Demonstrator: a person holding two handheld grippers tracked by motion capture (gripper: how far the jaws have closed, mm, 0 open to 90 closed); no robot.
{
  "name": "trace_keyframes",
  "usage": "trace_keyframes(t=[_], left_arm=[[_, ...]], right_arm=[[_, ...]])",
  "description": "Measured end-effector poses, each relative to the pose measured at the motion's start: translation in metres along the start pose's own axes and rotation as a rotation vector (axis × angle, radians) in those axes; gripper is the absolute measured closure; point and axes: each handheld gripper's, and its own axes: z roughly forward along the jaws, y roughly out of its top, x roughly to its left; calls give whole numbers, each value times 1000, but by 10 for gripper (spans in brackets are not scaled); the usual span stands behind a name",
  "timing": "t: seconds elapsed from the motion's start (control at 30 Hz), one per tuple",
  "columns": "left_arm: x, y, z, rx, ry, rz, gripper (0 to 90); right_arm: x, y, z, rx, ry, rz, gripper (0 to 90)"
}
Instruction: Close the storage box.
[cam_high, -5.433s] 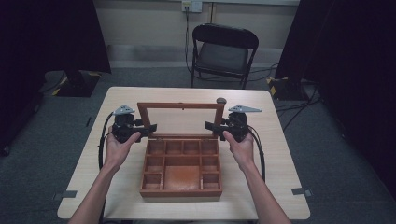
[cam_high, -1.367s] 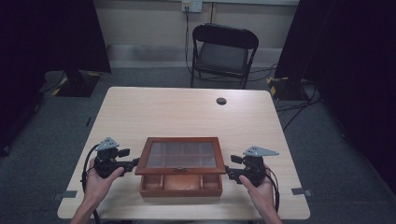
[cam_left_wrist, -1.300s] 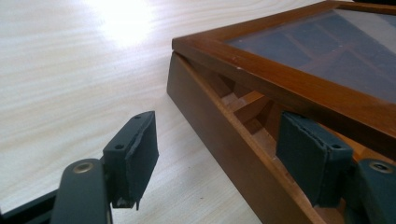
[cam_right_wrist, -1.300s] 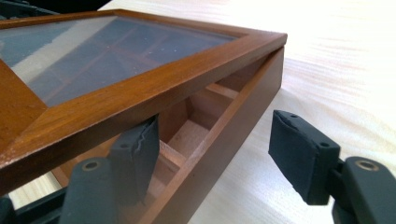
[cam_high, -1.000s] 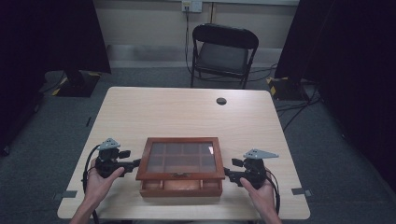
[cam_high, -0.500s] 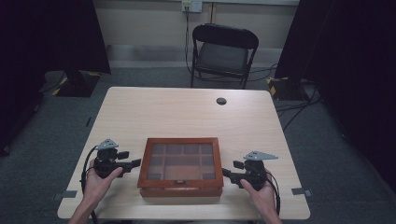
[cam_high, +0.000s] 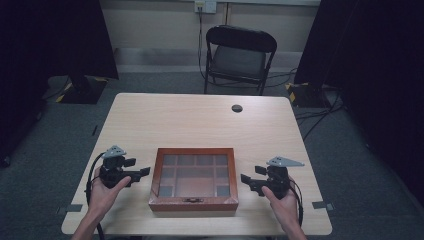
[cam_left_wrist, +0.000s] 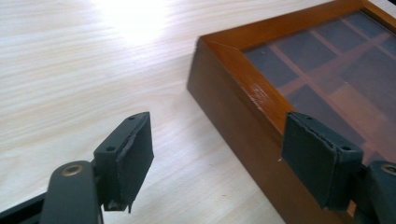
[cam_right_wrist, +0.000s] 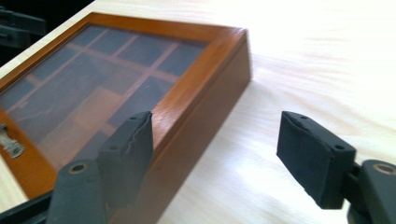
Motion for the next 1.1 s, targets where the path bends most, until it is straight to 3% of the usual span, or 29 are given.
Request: trace_keyframes(t=[0.27, 0.4, 0.5, 0.6, 0.77, 0.83, 0.93, 1.1], left_arm=[[12, -3, -3, 4, 43, -23, 215], [22, -6, -5, 12, 72, -38, 196], [31, -10, -5, 26, 95, -64, 179], [40, -15, -6, 58, 118, -79, 181], [53, -25, -5, 96, 156, -101, 180], [57, -28, -4, 123, 198, -94, 180], [58, -31, -4, 117, 234, -88, 182], [58, -40, 1, 150, 260, -64, 182]], right_arm=[[-30, -1, -11, -16, -95, 46, 204], [-52, -8, -18, -13, -155, 102, 186], [-68, -17, -22, -4, -187, 177, 154], [-84, -29, -26, 26, -244, 198, 154], [-92, -40, -30, 70, -294, 200, 153], [-93, -45, -31, 92, -313, 194, 153], [-92, -49, -33, 99, -354, 172, 153], [-86, -53, -29, 111, -436, 96, 150]])
